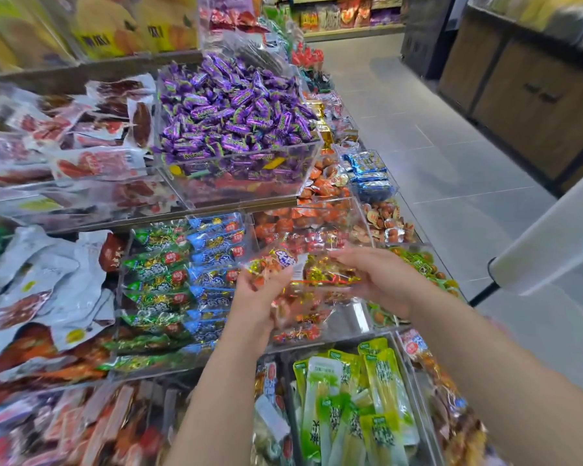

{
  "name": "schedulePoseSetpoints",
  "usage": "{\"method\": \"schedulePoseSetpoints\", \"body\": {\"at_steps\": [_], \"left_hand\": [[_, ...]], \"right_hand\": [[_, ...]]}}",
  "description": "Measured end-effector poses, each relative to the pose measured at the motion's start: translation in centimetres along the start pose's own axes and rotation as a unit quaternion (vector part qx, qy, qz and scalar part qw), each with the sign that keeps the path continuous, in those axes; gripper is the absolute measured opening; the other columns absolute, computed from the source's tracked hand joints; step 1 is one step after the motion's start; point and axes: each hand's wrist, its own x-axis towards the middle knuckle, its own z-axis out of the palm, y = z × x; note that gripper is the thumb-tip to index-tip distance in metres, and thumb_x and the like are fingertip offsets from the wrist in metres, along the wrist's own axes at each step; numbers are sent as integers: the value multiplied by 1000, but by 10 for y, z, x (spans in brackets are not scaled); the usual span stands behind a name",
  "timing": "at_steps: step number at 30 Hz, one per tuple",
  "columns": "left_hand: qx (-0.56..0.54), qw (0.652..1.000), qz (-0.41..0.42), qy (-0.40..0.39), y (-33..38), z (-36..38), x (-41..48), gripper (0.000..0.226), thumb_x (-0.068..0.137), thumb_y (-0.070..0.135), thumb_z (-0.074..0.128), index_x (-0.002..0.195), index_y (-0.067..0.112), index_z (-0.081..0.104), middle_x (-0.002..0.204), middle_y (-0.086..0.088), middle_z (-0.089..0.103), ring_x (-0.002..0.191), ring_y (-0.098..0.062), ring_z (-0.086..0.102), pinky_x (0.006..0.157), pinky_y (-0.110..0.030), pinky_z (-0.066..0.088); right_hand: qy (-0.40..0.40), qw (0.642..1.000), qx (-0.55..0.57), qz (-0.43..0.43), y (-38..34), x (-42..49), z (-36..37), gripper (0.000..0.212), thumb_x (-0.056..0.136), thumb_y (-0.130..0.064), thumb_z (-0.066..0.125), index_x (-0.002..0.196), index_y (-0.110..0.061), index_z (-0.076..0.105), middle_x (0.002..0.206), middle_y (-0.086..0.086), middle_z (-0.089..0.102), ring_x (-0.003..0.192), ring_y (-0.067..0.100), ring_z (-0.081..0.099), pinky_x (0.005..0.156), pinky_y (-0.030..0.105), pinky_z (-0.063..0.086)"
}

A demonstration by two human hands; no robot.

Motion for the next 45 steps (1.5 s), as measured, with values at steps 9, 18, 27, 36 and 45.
{"method": "schedulePoseSetpoints", "body": {"at_steps": [9,18,27,36,45], "left_hand": [[-28,999,-21,10,3,4,0,109,56,29,80,148,29,22,140,-11,50,129,-33,46,100,-59,42],[-12,997,-5,70,-8,1,11,87,85,44,68,152,35,14,152,-6,37,135,-32,41,107,-61,34],[1,994,35,107,1,-31,25,93,83,33,72,153,31,11,155,-2,32,141,-27,31,112,-57,25],[-1,993,31,113,-3,-42,31,101,83,25,74,154,29,2,156,-6,30,139,-28,35,110,-57,31],[12,996,16,90,-1,-49,36,88,80,27,76,150,33,23,152,-5,37,135,-31,41,107,-60,33]], "right_hand": [[-99,925,-340,-137,3,-27,-11,75,77,-18,68,129,-61,34,126,9,56,81,8,66,56,10,41],[154,745,-570,-310,10,3,-25,22,81,-37,70,102,-30,69,139,-1,32,125,20,33,105,30,27],[52,903,-424,48,-15,43,-57,53,84,-43,65,123,-13,47,70,-3,54,58,12,50,62,28,44],[-75,592,-796,99,6,96,-12,41,90,0,42,130,-2,47,123,14,58,99,24,58,75,31,52],[-26,543,-839,-20,68,131,-30,54,86,2,47,135,-20,41,122,9,52,113,28,48,83,38,44]]}}
